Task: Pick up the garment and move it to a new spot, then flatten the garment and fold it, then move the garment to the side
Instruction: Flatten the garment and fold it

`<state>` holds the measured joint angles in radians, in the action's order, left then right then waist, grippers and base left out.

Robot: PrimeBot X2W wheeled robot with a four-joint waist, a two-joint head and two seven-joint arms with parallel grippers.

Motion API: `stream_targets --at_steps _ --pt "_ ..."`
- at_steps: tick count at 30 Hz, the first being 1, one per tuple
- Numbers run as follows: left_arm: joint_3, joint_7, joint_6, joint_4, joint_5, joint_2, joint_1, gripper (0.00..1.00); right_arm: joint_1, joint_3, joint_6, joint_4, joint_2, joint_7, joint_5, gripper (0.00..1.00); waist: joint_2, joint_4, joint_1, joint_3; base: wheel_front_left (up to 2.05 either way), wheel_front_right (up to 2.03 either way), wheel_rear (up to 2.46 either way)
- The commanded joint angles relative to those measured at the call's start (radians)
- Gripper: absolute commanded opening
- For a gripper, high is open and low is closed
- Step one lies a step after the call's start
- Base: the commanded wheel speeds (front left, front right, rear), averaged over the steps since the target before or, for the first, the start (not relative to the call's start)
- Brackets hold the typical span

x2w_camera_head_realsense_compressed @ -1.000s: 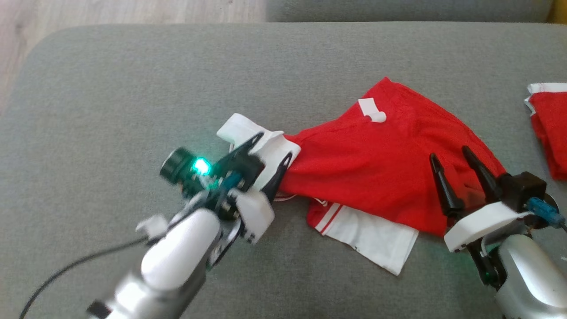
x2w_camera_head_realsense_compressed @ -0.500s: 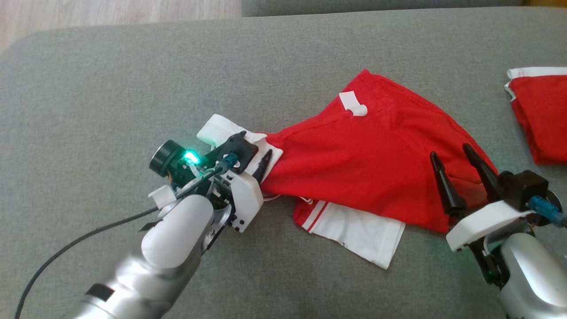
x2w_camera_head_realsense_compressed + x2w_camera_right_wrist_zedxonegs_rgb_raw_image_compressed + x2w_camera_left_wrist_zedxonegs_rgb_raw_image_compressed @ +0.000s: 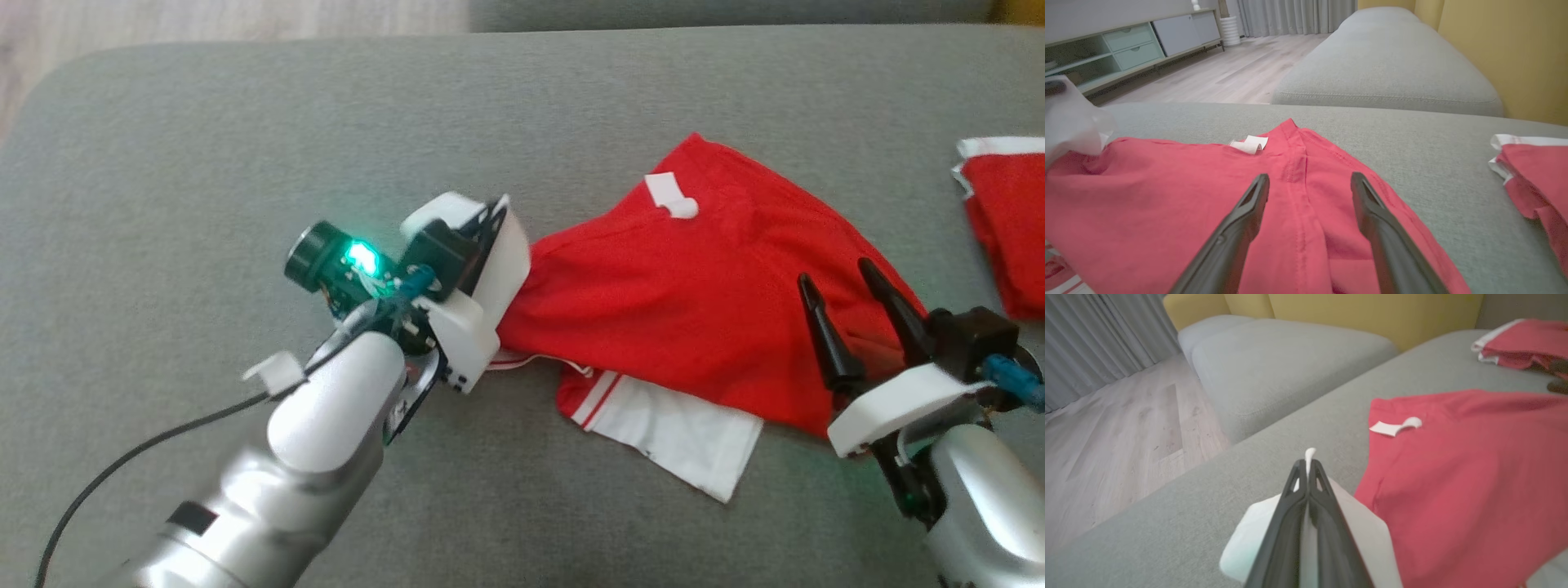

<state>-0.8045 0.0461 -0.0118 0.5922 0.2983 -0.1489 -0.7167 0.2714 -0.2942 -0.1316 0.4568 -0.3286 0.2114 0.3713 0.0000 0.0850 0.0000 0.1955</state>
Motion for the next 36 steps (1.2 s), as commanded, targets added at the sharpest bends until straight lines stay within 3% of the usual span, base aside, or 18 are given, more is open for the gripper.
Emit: stream_targets --at_steps 1,7,14,23,34,35,36 --pt "0.053 -0.028 -0.011 -0.055 0.021 -0.026 -0.038 0.00 0.005 -0.014 0.001 -0.035 -0.031 -0.013 0.013 1.00 0.0000 0.019 0.0000 -0.001 0.00 0.00 0.00" --pt "0.104 -0.113 -0.032 -0.215 0.044 -0.102 0.020 0.00 0.087 -0.026 0.001 -0.042 -0.075 -0.132 0.074 1.00 0.0000 0.059 0.0000 0.017 0.00 0.00 0.00" --pt "0.114 -0.114 -0.081 -0.384 0.044 -0.167 0.118 0.00 0.173 -0.063 0.001 0.005 -0.098 -0.230 0.184 1.00 0.0000 0.092 0.0000 0.032 0.00 0.00 0.00" --pt "0.104 -0.095 -0.109 -0.472 0.038 -0.184 0.152 0.00 0.266 -0.118 0.001 0.118 -0.124 -0.298 0.264 1.00 0.0000 0.128 0.0000 0.054 0.00 0.00 0.00" --pt "0.093 -0.092 -0.117 -0.483 0.038 -0.184 0.149 0.00 0.357 -0.184 0.001 0.256 -0.137 -0.346 0.339 1.00 0.0000 0.164 0.0000 0.066 0.00 0.00 0.00" --pt "0.093 -0.093 -0.118 -0.483 0.039 -0.184 0.149 0.00 0.362 -0.190 0.001 0.265 -0.139 -0.347 0.342 0.96 0.0000 0.166 0.0000 0.065 0.00 0.00 0.00" --pt "0.093 -0.093 -0.119 -0.482 0.039 -0.183 0.148 0.00 0.365 -0.195 0.001 0.272 -0.140 -0.346 0.345 0.81 0.0000 0.168 0.0000 0.065 0.00 0.00 0.00"
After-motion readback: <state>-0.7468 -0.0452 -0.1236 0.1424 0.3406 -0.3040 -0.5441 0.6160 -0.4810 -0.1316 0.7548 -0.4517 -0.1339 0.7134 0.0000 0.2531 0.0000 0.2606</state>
